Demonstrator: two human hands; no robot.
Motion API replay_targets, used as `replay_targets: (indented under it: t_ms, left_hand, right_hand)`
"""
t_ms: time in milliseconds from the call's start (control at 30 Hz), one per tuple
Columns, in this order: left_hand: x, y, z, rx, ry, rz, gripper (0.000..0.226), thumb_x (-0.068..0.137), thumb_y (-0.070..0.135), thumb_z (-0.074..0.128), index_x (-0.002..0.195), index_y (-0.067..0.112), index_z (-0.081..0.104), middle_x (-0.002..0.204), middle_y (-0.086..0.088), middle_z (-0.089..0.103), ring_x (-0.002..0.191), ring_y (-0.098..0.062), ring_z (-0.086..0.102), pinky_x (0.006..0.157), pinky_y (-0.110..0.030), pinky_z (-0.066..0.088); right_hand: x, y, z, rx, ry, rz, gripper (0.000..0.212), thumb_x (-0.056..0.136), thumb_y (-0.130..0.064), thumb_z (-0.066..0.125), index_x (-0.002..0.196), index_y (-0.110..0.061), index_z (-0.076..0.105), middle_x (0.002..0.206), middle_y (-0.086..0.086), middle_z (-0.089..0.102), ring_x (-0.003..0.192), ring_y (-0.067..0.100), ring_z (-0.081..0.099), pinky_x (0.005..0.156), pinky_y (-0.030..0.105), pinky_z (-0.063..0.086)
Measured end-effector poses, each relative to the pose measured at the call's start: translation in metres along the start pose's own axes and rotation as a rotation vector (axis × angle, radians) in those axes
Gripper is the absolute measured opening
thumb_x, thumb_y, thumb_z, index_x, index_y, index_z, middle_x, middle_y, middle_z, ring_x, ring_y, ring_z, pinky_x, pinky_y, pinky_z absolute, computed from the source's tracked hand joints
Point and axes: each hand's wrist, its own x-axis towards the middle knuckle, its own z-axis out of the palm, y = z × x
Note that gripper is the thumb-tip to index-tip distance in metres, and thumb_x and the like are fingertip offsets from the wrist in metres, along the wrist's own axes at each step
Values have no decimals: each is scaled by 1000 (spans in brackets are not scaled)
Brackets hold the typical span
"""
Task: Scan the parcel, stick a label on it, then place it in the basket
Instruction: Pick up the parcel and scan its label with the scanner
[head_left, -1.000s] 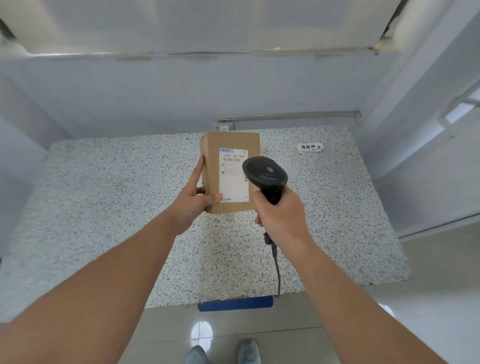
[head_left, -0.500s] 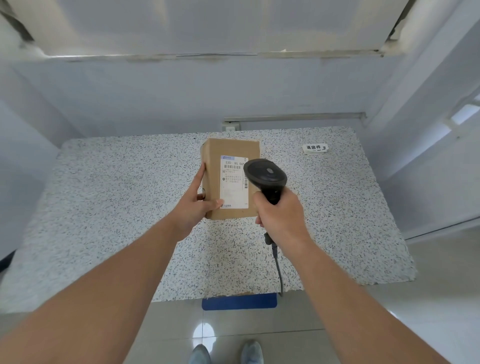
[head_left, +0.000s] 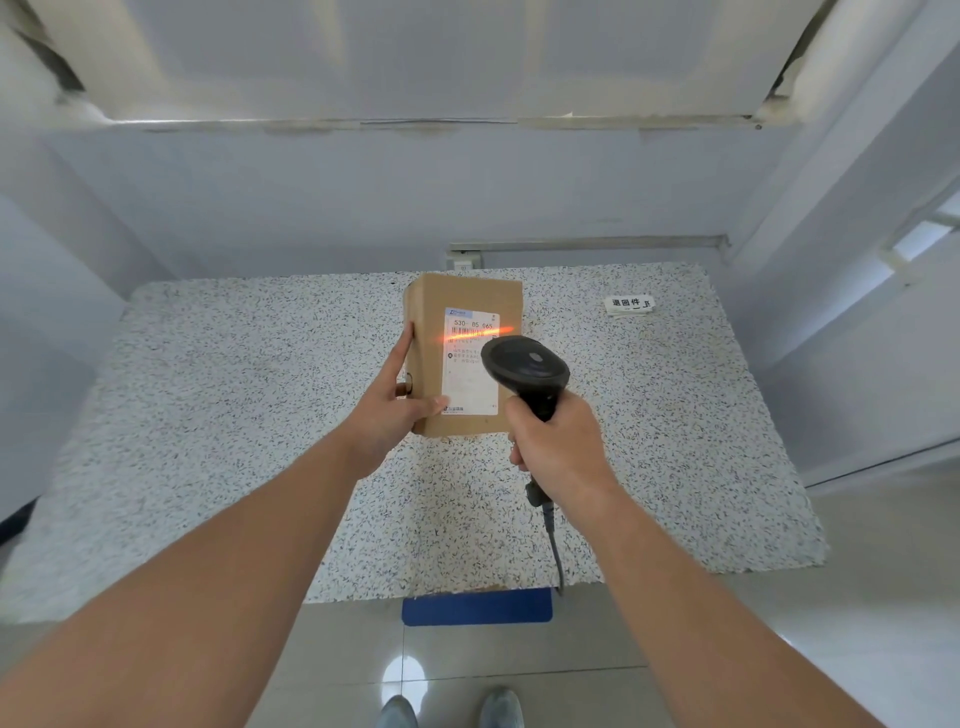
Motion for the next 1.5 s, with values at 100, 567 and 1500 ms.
replay_targets:
  t_ms: [100,567,1500]
  left_hand:
    - [-2,1,1,-10,3,2,107,89,2,76,150,69,21,137,-12,56,122,-33,61,96,-49,58]
    - [-10,2,6,-36,19,44,108,88,-2,75,152,67,21,137,-13,51,123,-32,58,90,-43,58]
    - [-14,6,-8,-49,20,42,110,85,-3,77,150,69,23,137,-15,57,123,-36,61,96,-54,58]
  right_hand:
    - [-2,1,1,18,4,-2,25,94,-25,64,90,-1,66,65,5,62,60,15,60,57,31,52]
    - [-16,-4,1,101,8,13,30,94,-34,63,95,-4,67,70,4,65,53,9,62,57,26,51]
    - [-30,-8,5,149,40,-13,13,94,-29,64,99,-17,64,74,2,65,60,12,62,56,24,53]
